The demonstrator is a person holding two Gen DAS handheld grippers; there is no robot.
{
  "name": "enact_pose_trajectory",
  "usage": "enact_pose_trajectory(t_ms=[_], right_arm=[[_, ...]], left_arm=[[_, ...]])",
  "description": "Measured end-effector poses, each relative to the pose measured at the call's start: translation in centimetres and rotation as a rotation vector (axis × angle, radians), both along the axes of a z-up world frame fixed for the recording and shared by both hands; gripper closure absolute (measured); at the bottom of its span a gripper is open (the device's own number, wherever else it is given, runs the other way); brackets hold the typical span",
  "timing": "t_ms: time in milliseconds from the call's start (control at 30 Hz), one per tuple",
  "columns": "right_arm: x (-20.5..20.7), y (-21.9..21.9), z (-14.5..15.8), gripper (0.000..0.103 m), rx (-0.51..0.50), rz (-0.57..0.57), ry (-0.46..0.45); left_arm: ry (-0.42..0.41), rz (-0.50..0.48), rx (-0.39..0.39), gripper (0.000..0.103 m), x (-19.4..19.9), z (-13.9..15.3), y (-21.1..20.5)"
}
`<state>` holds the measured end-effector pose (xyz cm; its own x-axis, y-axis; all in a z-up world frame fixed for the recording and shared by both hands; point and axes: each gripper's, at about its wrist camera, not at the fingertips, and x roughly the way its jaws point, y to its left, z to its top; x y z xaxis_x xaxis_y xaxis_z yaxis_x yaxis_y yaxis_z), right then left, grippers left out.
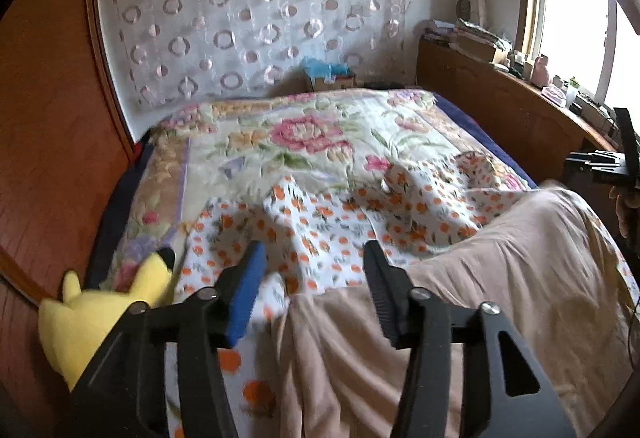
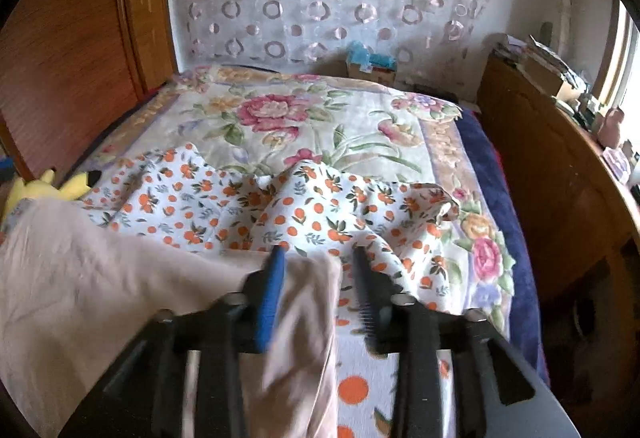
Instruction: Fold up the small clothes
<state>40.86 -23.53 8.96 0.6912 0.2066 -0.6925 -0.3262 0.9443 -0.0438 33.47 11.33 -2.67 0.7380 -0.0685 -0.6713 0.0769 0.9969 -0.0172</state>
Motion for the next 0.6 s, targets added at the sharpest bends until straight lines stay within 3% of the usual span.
enact_pose_trajectory(t_ms=[67, 167, 367, 600], right_arm=[[-1.8, -0.5, 1.2, 0.056, 0.023, 0.006, -0.006], [-5.3, -1.3, 1.8, 0.053, 0.034, 0.018, -0.006], [-13.3, -3.1, 0.8, 0.053, 0.054, 0.074, 0.047], [-15.1, -5.2, -1.1, 0.053, 0.076, 0.061, 0.128]], left_arm=[[0.008, -0.009, -0.008, 0.035, -1.1, -0.2, 0.1], [0.025, -0.026, 0.005, 0.028, -3.7, -0.7, 0.0], [0.056, -0.028, 0.009, 0.027, -7.8, -1.6, 0.1], [0.098, -0.053, -0.020, 0.027, -10.3, -3.2, -0.6]])
